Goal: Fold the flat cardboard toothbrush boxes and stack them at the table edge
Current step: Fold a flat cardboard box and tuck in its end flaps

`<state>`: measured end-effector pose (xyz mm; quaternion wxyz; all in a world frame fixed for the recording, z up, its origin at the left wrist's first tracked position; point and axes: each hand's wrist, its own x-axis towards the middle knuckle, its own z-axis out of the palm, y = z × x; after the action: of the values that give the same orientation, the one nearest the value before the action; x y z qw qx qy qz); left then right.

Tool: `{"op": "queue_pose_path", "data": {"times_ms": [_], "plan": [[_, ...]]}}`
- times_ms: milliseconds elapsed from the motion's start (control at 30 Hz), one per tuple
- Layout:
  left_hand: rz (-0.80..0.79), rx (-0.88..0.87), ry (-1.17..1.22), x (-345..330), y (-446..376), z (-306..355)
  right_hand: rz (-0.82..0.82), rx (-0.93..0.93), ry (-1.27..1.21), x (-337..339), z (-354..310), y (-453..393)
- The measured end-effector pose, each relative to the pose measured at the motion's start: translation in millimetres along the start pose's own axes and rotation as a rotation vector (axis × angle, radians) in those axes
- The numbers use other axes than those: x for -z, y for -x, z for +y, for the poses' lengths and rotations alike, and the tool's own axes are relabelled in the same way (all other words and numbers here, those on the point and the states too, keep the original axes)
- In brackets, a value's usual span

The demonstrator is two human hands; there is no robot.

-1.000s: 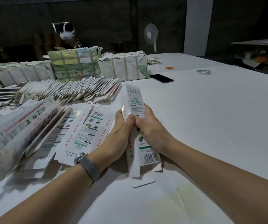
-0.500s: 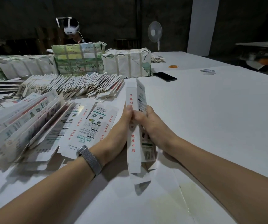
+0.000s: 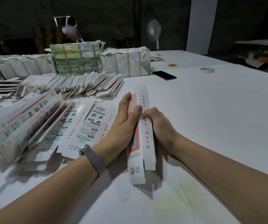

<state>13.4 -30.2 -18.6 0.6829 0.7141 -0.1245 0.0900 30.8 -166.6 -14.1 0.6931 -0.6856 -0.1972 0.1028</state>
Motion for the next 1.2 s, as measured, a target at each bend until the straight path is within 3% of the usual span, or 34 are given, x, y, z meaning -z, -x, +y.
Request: {"op": "queue_pose_path", "data": {"times_ms": [267, 467, 600, 933, 1200], "plan": [[0.002, -0.004, -0.001, -2, -2, -7, 0.226, 0.140, -0.010, -1, 5, -11], [-0.007, 0.058, 0.045, 1, 1, -6, 0.168, 0.077, -0.131, 5, 3, -10], [-0.008, 0.100, 0.125, 3, 0, -4, 0.145, 0.024, -0.087, 8, 5, -12], [0.063, 0.073, 0.061, 8, -3, -8, 0.068, 0.019, -0.013, 5, 0, -7], [0.011, 0.077, 0.141, 6, -1, -4, 0.117, 0.022, -0.031, 2, -2, -6]]}}
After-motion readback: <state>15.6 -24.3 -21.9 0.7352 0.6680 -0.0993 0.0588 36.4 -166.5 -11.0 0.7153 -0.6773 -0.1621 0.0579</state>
